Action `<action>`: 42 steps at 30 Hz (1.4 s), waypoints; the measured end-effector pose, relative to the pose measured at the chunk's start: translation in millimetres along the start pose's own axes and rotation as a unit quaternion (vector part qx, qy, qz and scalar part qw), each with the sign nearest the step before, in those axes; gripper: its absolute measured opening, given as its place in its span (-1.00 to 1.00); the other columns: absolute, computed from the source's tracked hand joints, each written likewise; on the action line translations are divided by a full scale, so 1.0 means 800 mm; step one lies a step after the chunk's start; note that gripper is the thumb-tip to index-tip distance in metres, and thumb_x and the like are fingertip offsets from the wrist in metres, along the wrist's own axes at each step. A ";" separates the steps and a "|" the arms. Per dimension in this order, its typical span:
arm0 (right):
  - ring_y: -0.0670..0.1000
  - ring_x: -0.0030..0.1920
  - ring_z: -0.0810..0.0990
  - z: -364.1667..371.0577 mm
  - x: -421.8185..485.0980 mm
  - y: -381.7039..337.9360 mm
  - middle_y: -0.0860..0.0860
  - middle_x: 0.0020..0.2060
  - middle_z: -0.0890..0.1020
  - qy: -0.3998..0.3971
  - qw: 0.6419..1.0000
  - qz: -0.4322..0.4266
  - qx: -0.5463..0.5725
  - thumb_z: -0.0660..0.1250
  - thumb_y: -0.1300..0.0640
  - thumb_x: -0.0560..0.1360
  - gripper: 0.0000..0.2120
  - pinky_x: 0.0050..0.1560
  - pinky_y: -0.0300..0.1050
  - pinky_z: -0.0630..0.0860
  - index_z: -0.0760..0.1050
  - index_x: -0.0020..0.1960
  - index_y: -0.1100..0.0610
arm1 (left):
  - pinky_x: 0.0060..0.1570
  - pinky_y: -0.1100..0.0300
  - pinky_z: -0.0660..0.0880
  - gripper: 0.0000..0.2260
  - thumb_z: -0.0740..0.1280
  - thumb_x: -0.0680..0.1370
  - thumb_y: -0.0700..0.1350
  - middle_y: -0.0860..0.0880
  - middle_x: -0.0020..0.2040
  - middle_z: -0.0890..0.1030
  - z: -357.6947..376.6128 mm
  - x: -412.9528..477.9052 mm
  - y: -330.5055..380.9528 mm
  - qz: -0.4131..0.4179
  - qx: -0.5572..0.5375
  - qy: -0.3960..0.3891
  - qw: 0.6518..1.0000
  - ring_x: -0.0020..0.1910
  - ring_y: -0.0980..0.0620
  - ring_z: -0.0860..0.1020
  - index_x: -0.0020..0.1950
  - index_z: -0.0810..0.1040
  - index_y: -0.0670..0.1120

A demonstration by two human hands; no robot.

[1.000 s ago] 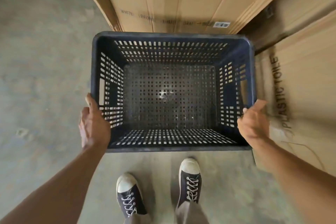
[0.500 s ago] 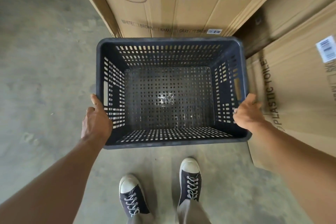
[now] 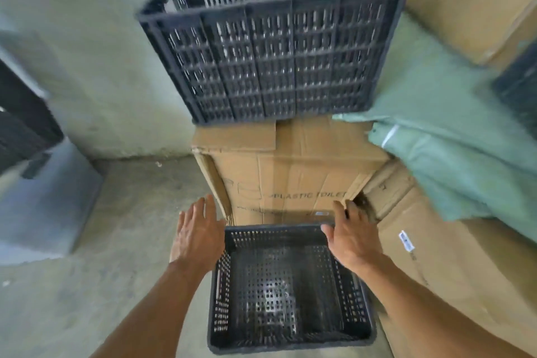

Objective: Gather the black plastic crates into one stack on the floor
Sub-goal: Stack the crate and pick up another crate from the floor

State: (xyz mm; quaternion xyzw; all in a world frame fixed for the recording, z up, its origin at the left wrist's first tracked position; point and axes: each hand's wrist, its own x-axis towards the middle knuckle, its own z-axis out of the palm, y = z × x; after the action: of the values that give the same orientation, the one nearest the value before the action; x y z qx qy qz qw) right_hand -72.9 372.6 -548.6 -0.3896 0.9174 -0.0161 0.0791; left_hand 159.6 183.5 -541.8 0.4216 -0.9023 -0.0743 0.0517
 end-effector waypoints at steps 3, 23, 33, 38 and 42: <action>0.17 0.31 0.31 -0.140 0.027 -0.022 0.13 0.39 0.26 0.046 0.999 -0.028 0.006 0.12 -0.16 0.54 -0.45 0.18 0.09 0.43 0.15 0.42 0.08 | 0.22 -0.09 0.39 -0.52 0.26 0.56 -0.13 -0.20 0.22 0.50 -0.137 0.041 0.032 0.014 -0.004 0.057 0.998 0.17 -0.19 0.50 0.44 0.29 -0.25; 0.19 0.23 0.39 -0.492 0.180 -0.041 0.14 0.27 0.36 0.146 0.988 -0.040 0.035 0.05 -0.18 0.58 -0.51 0.06 0.14 0.45 0.28 0.33 0.15 | 0.15 -0.16 0.43 -0.64 0.09 0.64 0.03 -0.22 0.18 0.50 -0.435 0.207 0.089 -0.047 -0.004 0.142 0.989 0.08 -0.21 0.54 0.30 0.38 -0.18; 0.23 0.31 0.27 -0.437 0.320 -0.055 0.21 0.34 0.30 0.136 0.981 0.137 -0.003 0.22 -0.12 0.49 -0.40 0.18 0.20 0.35 0.17 0.42 0.13 | 0.28 -0.22 0.33 -0.54 0.19 0.62 0.01 -0.25 0.32 0.39 -0.340 0.370 0.004 -0.160 -0.061 0.018 0.985 0.28 -0.27 0.42 0.42 0.25 -0.22; 0.27 0.30 0.26 -0.433 0.359 -0.051 0.23 0.37 0.26 0.102 0.965 0.242 0.004 0.39 -0.08 0.33 -0.11 0.12 0.18 0.39 0.02 0.48 0.20 | -0.19 0.00 0.42 -0.59 0.34 0.48 -0.15 -0.20 0.05 0.54 -0.324 0.438 -0.012 -0.242 -0.122 -0.019 0.963 -0.10 -0.18 0.51 0.26 0.29 -0.16; 0.28 0.10 0.52 -0.421 0.375 -0.044 0.23 0.23 0.41 0.114 0.945 0.305 0.006 0.47 -0.01 0.32 -0.22 -0.14 0.06 0.42 0.19 0.38 0.24 | -0.19 -0.07 0.51 -0.68 0.34 0.49 -0.26 -0.25 -0.03 0.55 -0.309 0.458 -0.040 -0.226 -0.163 -0.022 0.960 -0.11 -0.25 0.53 0.15 0.29 -0.15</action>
State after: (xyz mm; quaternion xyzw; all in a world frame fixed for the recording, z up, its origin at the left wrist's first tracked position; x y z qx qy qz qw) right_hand -305.9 122.0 -252.4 -0.0861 0.9952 -0.0406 -0.0227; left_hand -11.9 -140.8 -293.4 0.5982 -0.7603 -0.2398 0.0817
